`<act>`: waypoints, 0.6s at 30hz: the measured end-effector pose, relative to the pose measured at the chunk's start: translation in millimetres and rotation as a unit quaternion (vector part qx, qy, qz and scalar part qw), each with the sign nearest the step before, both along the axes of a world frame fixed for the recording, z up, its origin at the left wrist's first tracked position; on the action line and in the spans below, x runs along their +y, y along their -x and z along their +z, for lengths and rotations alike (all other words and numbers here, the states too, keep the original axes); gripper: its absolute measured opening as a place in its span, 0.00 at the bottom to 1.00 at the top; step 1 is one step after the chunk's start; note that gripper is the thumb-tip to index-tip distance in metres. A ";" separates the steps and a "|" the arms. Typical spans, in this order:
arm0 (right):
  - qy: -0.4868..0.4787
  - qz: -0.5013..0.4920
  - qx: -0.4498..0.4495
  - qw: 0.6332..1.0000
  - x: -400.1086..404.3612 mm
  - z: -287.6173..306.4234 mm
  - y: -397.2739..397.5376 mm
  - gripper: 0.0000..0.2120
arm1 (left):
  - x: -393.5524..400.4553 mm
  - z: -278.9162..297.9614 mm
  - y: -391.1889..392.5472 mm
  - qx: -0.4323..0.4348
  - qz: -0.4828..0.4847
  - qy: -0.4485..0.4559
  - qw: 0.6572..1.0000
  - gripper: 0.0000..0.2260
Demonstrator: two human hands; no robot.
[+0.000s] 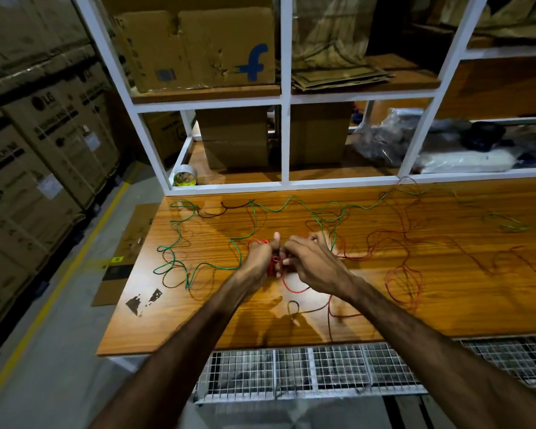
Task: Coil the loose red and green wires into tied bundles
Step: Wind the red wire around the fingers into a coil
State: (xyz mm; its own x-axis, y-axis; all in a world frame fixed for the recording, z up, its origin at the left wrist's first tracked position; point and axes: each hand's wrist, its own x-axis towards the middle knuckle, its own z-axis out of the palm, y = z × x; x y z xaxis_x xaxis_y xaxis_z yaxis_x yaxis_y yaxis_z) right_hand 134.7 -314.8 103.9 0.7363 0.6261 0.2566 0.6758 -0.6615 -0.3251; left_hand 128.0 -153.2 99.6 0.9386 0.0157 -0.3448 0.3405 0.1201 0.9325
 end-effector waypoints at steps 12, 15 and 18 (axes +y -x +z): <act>0.003 -0.027 -0.062 0.998 -8.7 10.3 -11.3 0.02 | 9.1 4.4 -3.1 -0.109 -0.100 -0.067 0.987 0.23; -0.009 -0.016 -0.027 0.999 -11.4 19.3 -13.7 0.02 | 12.6 5.3 -1.1 -0.093 -0.178 -0.049 0.978 0.26; -0.017 0.013 0.015 1.000 -12.7 25.3 -15.4 0.03 | 17.9 8.9 2.7 -0.057 -0.250 -0.003 0.967 0.26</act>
